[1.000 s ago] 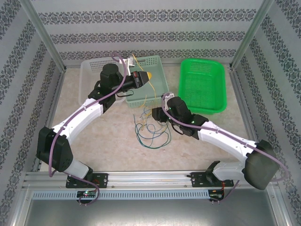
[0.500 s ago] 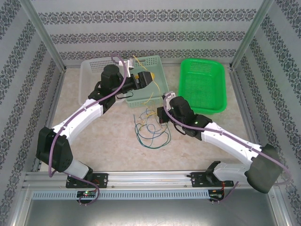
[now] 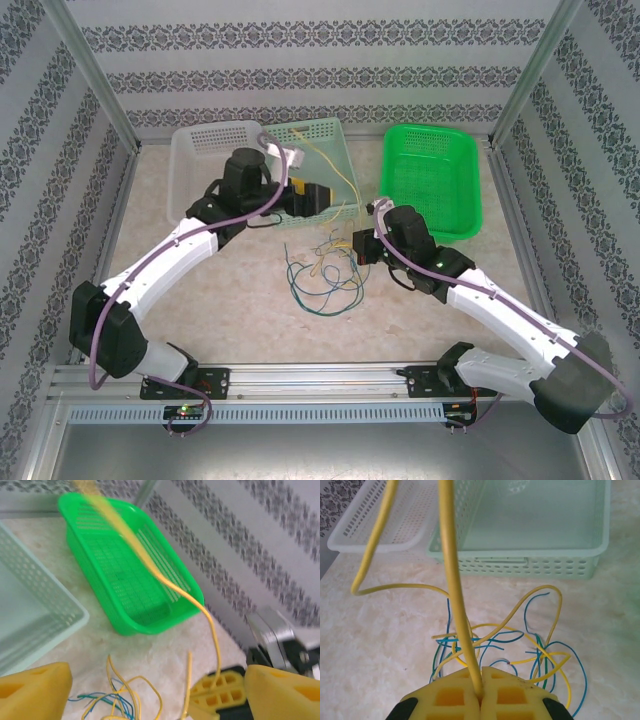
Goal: Untangle the cables
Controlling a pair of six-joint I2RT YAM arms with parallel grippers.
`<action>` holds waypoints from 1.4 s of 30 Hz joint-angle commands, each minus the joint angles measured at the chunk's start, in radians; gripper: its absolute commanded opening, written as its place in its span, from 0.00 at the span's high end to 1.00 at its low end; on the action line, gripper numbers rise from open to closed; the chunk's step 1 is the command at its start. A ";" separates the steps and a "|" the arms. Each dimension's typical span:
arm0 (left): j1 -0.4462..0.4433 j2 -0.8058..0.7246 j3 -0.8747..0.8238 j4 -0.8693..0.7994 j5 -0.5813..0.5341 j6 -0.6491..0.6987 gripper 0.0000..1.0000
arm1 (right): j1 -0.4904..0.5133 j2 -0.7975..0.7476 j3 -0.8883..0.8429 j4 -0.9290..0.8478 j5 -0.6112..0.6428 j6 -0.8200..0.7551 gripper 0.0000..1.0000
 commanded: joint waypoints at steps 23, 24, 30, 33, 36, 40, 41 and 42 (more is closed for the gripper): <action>-0.104 0.058 -0.040 0.002 -0.203 0.055 0.96 | -0.016 -0.064 -0.073 0.036 0.065 0.099 1.00; -0.102 0.045 -0.071 0.050 -0.210 0.011 1.00 | -0.019 -0.081 -0.097 0.058 0.086 0.130 1.00; -0.071 -0.005 -0.251 0.365 -0.266 -0.281 1.00 | -0.029 -0.179 -0.227 0.239 0.168 0.283 1.00; -0.070 -0.016 -0.320 0.494 -0.325 -0.393 1.00 | -0.032 -0.197 -0.275 0.325 0.185 0.345 1.00; -0.069 -0.029 -0.388 0.612 -0.389 -0.512 1.00 | -0.039 -0.213 -0.345 0.442 0.199 0.441 1.00; -0.069 -0.015 -0.461 0.754 -0.414 -0.649 1.00 | -0.042 -0.221 -0.426 0.570 0.220 0.579 1.00; -0.069 -0.006 -0.474 0.784 -0.415 -0.682 1.00 | -0.042 -0.224 -0.441 0.592 0.229 0.612 1.00; -0.069 0.002 -0.488 0.816 -0.419 -0.711 1.00 | -0.042 -0.227 -0.460 0.622 0.240 0.643 1.00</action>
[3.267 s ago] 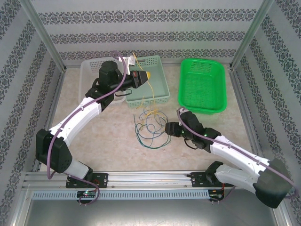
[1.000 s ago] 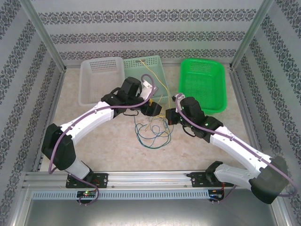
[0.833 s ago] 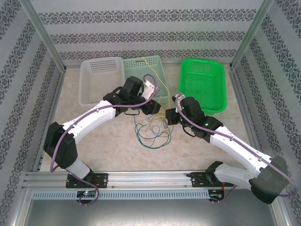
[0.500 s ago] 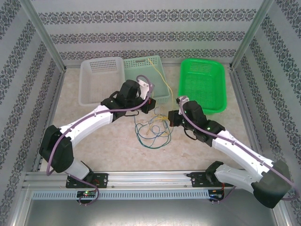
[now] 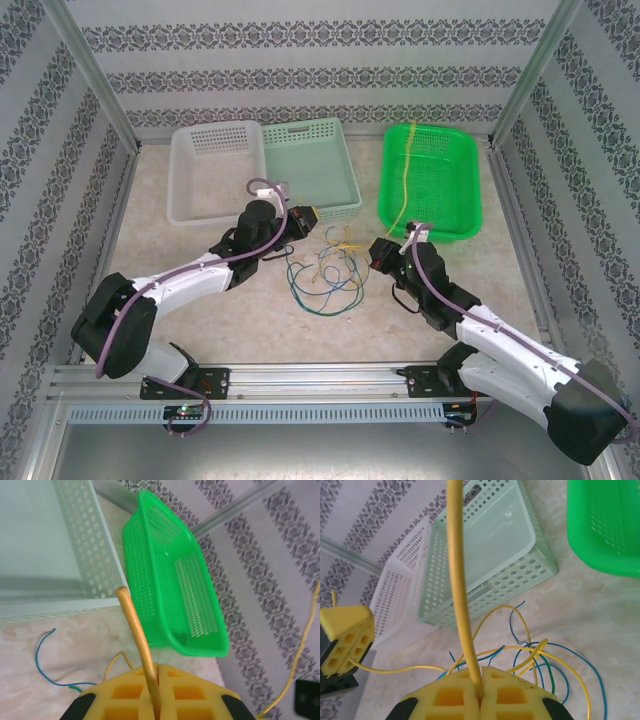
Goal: Untangle the cables
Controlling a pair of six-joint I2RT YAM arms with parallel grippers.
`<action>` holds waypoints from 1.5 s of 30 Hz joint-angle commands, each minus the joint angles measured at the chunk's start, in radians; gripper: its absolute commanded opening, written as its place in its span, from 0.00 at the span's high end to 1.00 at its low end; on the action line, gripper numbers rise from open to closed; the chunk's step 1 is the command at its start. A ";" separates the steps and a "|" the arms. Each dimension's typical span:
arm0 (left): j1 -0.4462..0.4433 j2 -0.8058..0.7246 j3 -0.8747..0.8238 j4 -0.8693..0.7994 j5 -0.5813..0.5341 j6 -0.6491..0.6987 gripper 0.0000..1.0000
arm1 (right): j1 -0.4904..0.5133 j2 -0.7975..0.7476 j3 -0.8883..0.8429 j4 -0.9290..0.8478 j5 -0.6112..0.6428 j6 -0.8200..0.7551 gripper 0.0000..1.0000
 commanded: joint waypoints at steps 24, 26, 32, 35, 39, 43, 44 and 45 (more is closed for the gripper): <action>-0.007 0.014 -0.010 0.057 -0.090 -0.237 0.68 | -0.003 -0.164 -0.112 0.162 0.142 0.217 1.00; -0.008 -0.034 0.016 -0.073 -0.116 -0.162 0.52 | -0.001 -0.170 -0.078 0.099 0.138 0.174 1.00; -0.008 -0.125 0.204 -0.581 -0.178 0.226 0.02 | -0.002 -0.142 -0.004 -0.069 0.105 0.096 1.00; -0.007 -0.122 0.266 -0.723 -0.164 0.378 0.00 | 0.001 -0.105 0.019 -0.110 0.072 0.067 1.00; -0.008 -0.115 0.250 -0.692 -0.011 0.524 0.07 | 0.008 -0.079 0.044 -0.132 0.024 0.034 1.00; -0.011 -0.059 0.274 -0.719 0.120 0.675 0.21 | 0.007 -0.101 0.069 -0.172 -0.003 0.004 1.00; -0.017 -0.046 0.286 -0.740 0.144 0.717 0.24 | 0.006 -0.107 0.078 -0.187 -0.007 -0.002 1.00; -0.027 -0.034 0.299 -0.769 0.161 0.770 0.27 | 0.004 -0.117 0.090 -0.208 -0.016 -0.008 1.00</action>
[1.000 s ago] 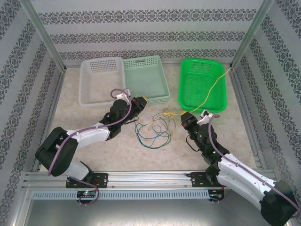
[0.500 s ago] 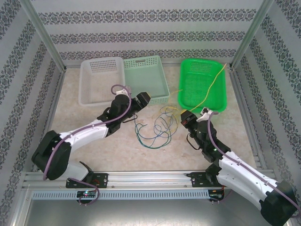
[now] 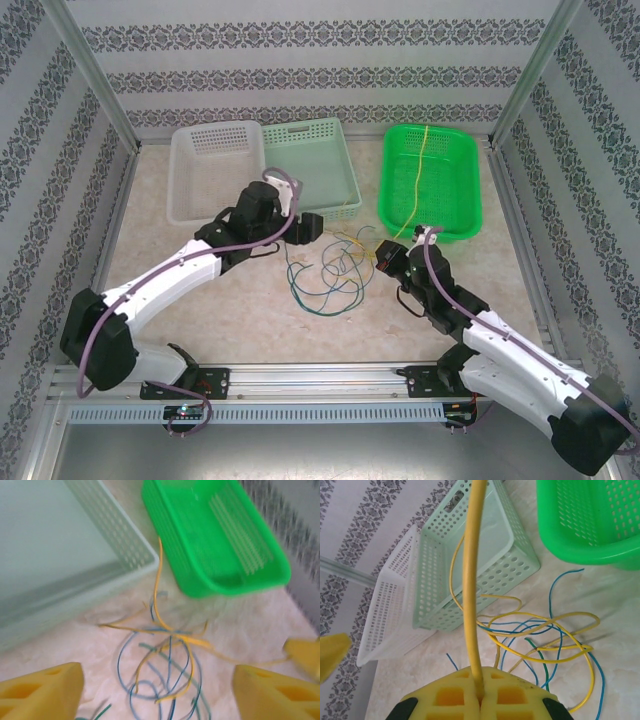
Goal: Untangle the cables
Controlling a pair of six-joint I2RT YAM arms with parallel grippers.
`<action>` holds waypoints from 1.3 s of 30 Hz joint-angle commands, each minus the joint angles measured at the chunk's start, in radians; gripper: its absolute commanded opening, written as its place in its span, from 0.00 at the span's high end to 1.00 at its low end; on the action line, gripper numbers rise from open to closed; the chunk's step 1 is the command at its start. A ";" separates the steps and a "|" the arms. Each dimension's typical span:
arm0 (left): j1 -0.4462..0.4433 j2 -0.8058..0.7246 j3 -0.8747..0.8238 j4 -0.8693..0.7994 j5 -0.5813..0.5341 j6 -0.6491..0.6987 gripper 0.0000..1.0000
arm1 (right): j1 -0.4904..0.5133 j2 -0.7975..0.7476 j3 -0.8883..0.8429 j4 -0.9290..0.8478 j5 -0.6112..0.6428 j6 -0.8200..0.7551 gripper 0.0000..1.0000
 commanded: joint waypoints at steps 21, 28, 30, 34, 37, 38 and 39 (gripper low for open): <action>-0.153 0.192 0.092 -0.116 -0.096 0.437 0.36 | -0.127 -0.012 0.181 -0.153 -0.304 0.049 1.00; -0.164 0.209 0.090 -0.061 -0.119 0.428 0.35 | -0.141 -0.009 0.196 -0.138 -0.349 0.095 1.00; -0.165 0.221 0.094 -0.044 -0.104 0.428 0.35 | -0.144 -0.011 0.199 -0.133 -0.355 0.103 1.00; -0.168 0.242 0.105 -0.036 -0.104 0.430 0.35 | -0.155 -0.022 0.203 -0.123 -0.370 0.128 1.00; -0.170 0.252 0.108 -0.028 -0.102 0.431 0.35 | -0.167 -0.030 0.203 -0.120 -0.387 0.148 1.00; -0.170 0.256 0.110 -0.026 -0.099 0.430 0.36 | -0.170 -0.032 0.204 -0.119 -0.390 0.153 1.00; -0.172 0.261 0.112 -0.025 -0.099 0.428 0.38 | -0.172 -0.033 0.205 -0.123 -0.395 0.156 1.00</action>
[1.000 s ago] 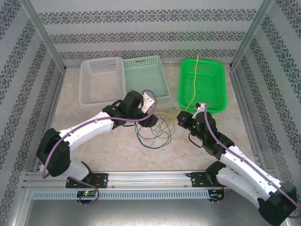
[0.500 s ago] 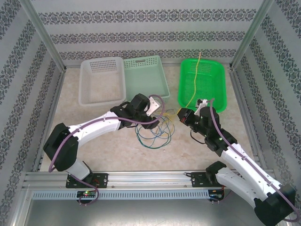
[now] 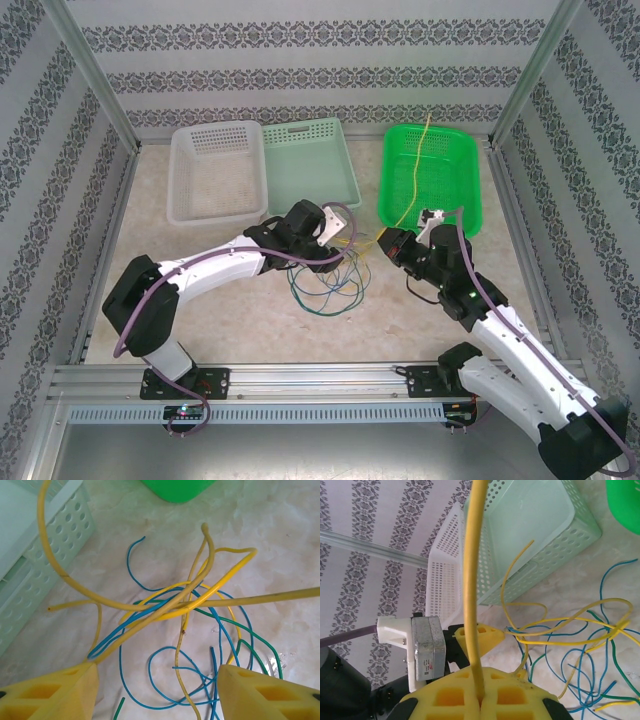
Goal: Untangle the cables
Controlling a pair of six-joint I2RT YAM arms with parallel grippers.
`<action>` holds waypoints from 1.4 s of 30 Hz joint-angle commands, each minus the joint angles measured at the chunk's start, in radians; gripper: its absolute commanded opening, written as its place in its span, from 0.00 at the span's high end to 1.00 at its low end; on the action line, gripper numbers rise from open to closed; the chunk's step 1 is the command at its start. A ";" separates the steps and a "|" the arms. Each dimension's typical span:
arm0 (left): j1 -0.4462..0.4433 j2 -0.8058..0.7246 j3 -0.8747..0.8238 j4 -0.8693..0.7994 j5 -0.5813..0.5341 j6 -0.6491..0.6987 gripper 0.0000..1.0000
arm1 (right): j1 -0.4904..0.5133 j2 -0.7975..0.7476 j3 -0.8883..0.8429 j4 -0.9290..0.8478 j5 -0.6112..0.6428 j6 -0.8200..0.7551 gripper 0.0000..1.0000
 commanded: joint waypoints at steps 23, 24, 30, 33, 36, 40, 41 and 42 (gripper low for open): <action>-0.012 0.036 0.031 -0.016 -0.216 -0.073 0.99 | -0.139 -0.027 0.266 -0.534 -0.109 -0.222 1.00; -0.012 0.037 0.030 -0.018 -0.219 -0.077 1.00 | -0.151 -0.033 0.272 -0.538 -0.121 -0.225 1.00; -0.007 0.037 0.029 -0.016 -0.197 -0.101 1.00 | -0.196 -0.054 0.273 -0.557 -0.195 -0.230 1.00; -0.007 0.023 0.029 -0.012 -0.194 -0.107 1.00 | -0.198 -0.050 0.267 -0.561 -0.216 -0.235 1.00; -0.005 0.005 0.019 -0.013 -0.232 -0.110 1.00 | -0.207 -0.034 0.298 -0.615 -0.242 -0.279 1.00; 0.015 -0.025 -0.008 -0.013 -0.237 -0.125 1.00 | -0.234 -0.001 0.343 -0.696 -0.328 -0.351 1.00; 0.020 -0.037 -0.016 -0.010 -0.219 -0.120 1.00 | -0.234 0.006 0.350 -0.706 -0.340 -0.363 1.00; 0.019 -0.049 -0.021 -0.005 -0.196 -0.108 0.99 | -0.235 0.007 0.356 -0.718 -0.332 -0.366 1.00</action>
